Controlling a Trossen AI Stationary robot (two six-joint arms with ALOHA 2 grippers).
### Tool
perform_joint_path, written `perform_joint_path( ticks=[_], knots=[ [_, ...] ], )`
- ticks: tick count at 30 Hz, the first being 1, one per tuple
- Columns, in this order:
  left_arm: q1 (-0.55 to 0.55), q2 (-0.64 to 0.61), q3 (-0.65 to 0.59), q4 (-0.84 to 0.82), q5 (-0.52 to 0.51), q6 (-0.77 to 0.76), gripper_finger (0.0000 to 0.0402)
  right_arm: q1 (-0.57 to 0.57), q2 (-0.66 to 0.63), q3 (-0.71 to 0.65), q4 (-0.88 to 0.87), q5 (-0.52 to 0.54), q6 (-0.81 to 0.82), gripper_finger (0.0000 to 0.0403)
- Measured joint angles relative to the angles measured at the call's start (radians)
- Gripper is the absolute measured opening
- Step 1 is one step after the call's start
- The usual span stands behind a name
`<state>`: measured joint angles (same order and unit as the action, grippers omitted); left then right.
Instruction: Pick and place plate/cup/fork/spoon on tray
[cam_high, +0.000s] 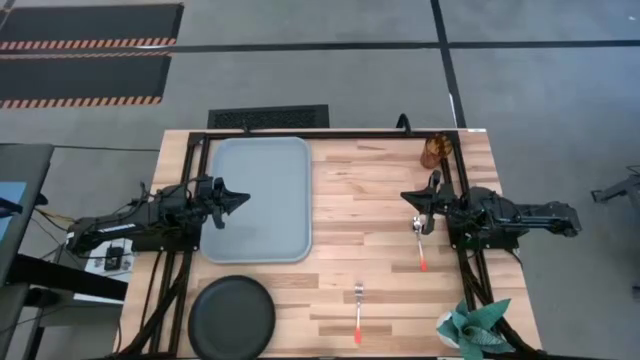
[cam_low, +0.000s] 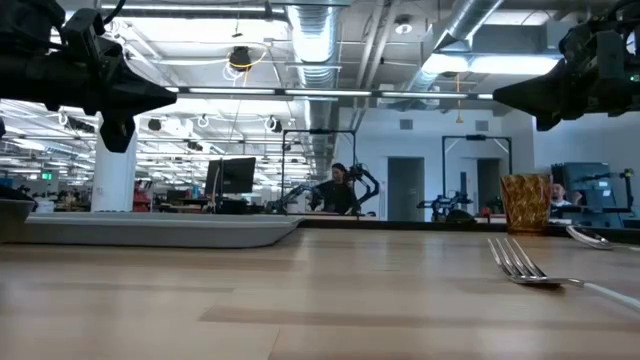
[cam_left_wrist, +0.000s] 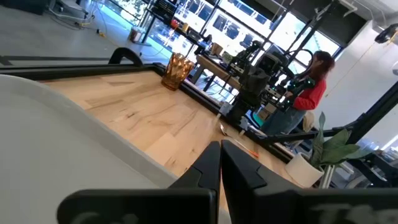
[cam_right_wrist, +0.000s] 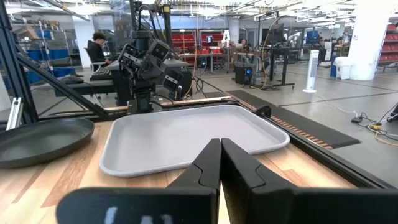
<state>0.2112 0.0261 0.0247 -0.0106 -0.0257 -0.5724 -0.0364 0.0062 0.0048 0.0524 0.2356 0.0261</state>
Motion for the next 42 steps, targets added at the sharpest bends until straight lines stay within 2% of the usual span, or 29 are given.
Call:
perform_joint_path(
  ticks=[27,37,42],
  knots=[
    [0.000,0.000,0.000,0.000,0.000,0.000,0.0000,0.000,0.000,0.000,0.000,0.000,0.000,0.0033],
    [0.000,0.000,0.000,0.000,0.000,0.023,0.0000,-0.018,0.000,0.000,0.026,0.031,-0.024,0.0033],
    [0.000,0.000,0.000,0.010,-0.074,0.029,0.0000,-0.019,0.000,0.000,0.039,0.033,-0.025,0.0033]
  ],
)
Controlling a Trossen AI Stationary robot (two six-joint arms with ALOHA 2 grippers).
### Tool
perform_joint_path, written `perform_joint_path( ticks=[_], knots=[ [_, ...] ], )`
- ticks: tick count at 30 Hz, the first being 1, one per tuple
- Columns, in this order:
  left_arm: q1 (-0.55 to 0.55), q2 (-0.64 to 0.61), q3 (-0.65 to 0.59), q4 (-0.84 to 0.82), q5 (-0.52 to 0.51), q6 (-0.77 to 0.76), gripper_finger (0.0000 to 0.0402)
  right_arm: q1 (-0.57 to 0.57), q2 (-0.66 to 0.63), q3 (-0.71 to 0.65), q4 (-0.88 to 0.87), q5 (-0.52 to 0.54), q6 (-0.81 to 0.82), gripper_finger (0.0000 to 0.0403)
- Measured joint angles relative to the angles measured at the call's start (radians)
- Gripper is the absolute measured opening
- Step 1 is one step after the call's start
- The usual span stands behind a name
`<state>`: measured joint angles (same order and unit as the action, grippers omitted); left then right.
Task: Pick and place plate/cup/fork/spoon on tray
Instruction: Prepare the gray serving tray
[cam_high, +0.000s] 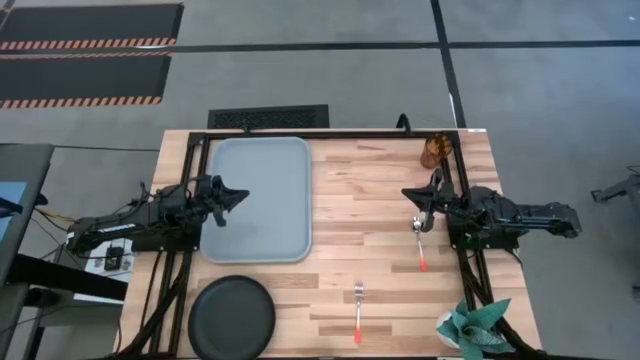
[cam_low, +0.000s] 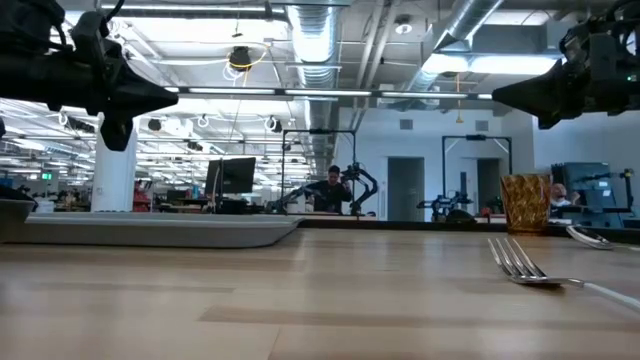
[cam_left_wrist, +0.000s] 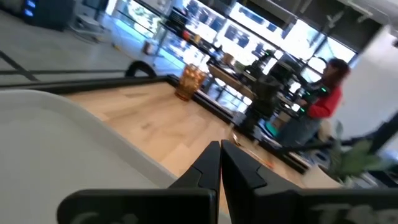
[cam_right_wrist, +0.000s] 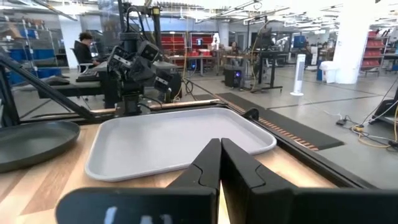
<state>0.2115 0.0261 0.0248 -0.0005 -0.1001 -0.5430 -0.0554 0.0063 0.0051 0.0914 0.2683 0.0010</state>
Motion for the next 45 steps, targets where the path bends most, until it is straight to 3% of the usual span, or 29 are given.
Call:
perform_joint_path(
  ticks=[10,16,21,28,34,36,40,45],
  knots=[
    [0.000,0.000,0.000,0.002,-0.016,0.001,0.0000,-0.032,0.004,0.006,0.109,-0.086,-0.035,0.0017],
    [0.000,0.000,0.000,0.002,-0.022,0.020,0.0000,-0.030,0.127,0.062,0.135,-0.085,-0.089,0.0011],
    [0.000,0.000,0.000,0.001,-0.017,0.095,0.0000,-0.033,0.317,0.168,0.128,-0.084,-0.121,0.0012],
    [0.000,0.000,0.000,0.001,-0.014,0.142,0.0000,-0.085,0.707,0.407,0.105,-0.108,-0.144,0.0016],
    [0.000,0.000,0.000,0.001,-0.013,0.209,0.0000,-0.167,1.036,0.648,-0.027,-0.224,-0.114,0.0017],
    [0.000,0.000,0.000,0.000,-0.013,0.228,0.0000,-0.195,1.130,0.722,-0.058,-0.306,-0.098,0.0019],
    [0.000,0.000,0.000,0.003,-0.013,0.233,0.0000,-0.238,1.279,0.835,-0.055,-0.486,-0.088,0.0025],
    [0.000,0.000,0.000,0.000,-0.002,0.245,0.0000,-0.269,1.440,0.941,-0.087,-0.560,-0.139,0.0034]
  ],
)
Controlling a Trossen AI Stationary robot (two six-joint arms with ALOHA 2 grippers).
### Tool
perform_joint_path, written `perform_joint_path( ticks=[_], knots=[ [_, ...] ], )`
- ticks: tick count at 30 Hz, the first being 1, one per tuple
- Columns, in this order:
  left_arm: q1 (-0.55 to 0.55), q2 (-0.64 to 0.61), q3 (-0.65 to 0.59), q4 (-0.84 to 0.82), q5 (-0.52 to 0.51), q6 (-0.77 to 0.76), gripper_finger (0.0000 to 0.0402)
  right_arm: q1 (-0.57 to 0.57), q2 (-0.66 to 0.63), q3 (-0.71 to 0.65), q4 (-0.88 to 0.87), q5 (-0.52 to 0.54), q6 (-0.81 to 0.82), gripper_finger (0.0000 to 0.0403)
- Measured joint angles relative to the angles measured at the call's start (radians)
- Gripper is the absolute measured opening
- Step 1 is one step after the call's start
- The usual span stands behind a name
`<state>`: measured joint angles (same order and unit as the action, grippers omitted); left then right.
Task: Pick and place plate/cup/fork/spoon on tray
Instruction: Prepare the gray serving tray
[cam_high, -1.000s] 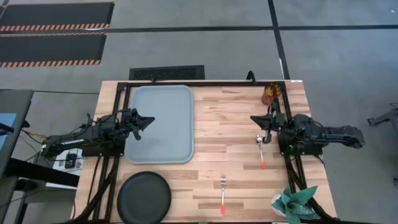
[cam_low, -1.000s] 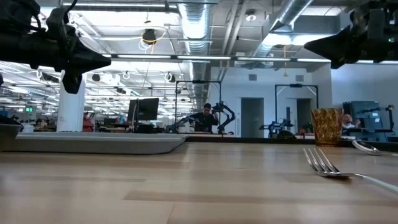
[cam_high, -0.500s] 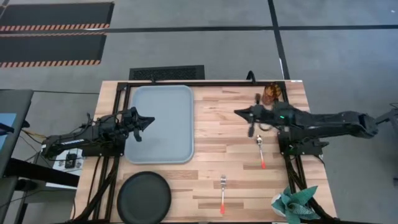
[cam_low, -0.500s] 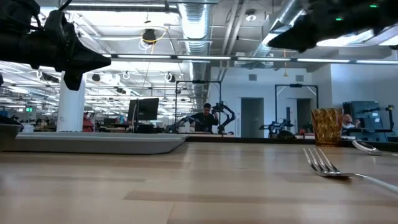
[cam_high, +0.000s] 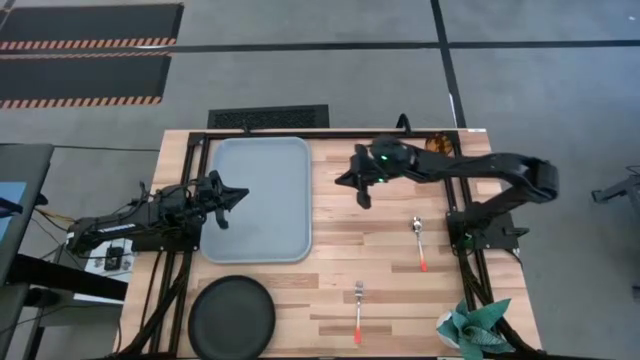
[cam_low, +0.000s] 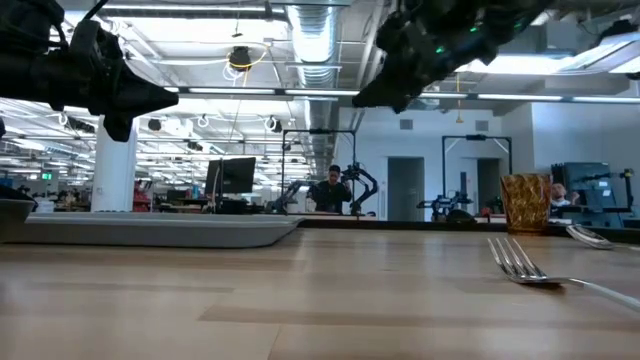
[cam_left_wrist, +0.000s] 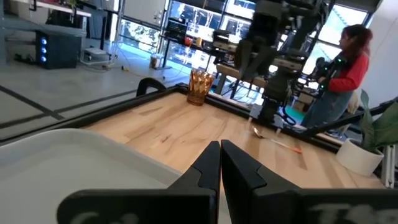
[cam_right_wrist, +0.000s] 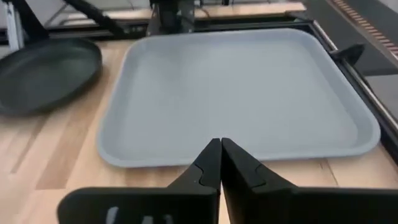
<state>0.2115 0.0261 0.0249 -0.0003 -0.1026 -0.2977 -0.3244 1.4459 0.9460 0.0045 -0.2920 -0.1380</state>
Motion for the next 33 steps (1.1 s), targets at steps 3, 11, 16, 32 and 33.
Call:
perform_joint_path(
  ticks=[3,11,16,32,33],
  knots=[
    [0.000,0.000,0.000,-0.002,0.017,0.006,0.0000,0.002,0.082,0.070,-0.063,0.002,-0.086,0.0047],
    [0.000,0.000,0.000,0.000,0.012,0.070,0.0000,0.029,0.289,0.240,-0.196,0.006,-0.261,0.0111],
    [0.000,0.000,0.000,0.035,0.011,0.133,0.0000,0.065,0.386,0.289,-0.217,0.053,-0.354,0.0162],
    [0.000,0.000,0.000,0.026,0.012,0.137,0.0000,0.248,0.575,0.309,-0.096,0.465,-0.962,0.0213],
    [0.000,0.000,0.000,0.027,0.012,0.137,0.0000,0.253,0.575,0.309,-0.089,0.474,-0.992,0.0211]
  ],
)
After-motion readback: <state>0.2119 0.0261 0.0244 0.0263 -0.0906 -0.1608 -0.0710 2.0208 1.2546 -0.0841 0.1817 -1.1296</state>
